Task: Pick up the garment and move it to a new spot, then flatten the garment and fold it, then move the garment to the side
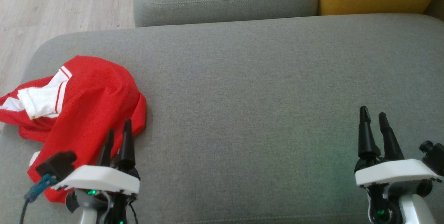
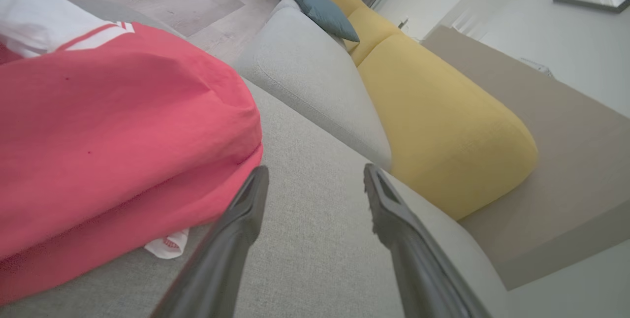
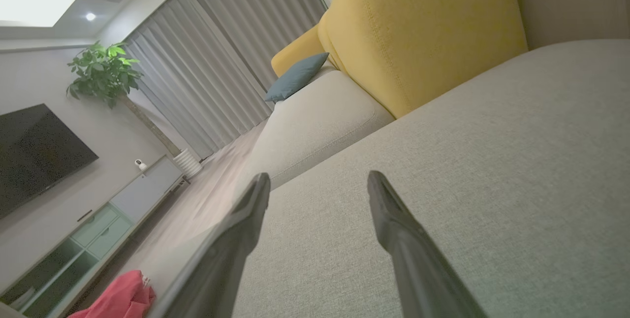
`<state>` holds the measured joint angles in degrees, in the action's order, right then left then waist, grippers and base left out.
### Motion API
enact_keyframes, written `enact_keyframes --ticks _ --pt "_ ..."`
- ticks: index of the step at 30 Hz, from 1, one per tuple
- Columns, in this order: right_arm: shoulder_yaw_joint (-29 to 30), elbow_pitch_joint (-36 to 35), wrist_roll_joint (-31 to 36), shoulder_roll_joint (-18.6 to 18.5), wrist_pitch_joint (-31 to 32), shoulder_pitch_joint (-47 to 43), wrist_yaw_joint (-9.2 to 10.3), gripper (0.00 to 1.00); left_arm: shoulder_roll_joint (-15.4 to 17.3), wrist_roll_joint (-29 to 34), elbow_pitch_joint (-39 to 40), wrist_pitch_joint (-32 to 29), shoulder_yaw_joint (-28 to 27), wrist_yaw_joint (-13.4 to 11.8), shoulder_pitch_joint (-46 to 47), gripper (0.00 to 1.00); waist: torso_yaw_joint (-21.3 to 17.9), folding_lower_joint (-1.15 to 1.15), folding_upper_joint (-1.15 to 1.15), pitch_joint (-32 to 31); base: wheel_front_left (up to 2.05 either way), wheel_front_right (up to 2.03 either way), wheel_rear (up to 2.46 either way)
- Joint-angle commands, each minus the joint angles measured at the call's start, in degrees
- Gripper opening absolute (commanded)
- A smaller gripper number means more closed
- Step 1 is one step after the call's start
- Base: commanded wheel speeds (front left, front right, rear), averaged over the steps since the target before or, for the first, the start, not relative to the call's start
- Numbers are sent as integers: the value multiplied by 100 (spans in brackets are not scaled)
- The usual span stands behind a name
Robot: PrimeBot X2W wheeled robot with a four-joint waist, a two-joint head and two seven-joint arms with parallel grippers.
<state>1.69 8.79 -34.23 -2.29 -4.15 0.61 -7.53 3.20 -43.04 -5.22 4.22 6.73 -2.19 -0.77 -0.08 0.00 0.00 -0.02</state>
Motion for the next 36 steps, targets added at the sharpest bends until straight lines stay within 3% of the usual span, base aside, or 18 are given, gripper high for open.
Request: enact_keyframes --ticks 1,19,36 --pt "-117 -230 209 -38 -80 279 2 100 111 206 224 81 -27 -54 244 100 1 0 0 -1 0 0 0" --pt "-339 -365 1855 -44 -384 231 3 100 714 1478 352 382 944 -1102 411 100 -16 0 0 4 0 0 0" --pt "-463 -376 3351 -50 -671 202 3 100 1157 2560 489 667 1660 -1736 493 100 15 0 0 0 0 0 0"
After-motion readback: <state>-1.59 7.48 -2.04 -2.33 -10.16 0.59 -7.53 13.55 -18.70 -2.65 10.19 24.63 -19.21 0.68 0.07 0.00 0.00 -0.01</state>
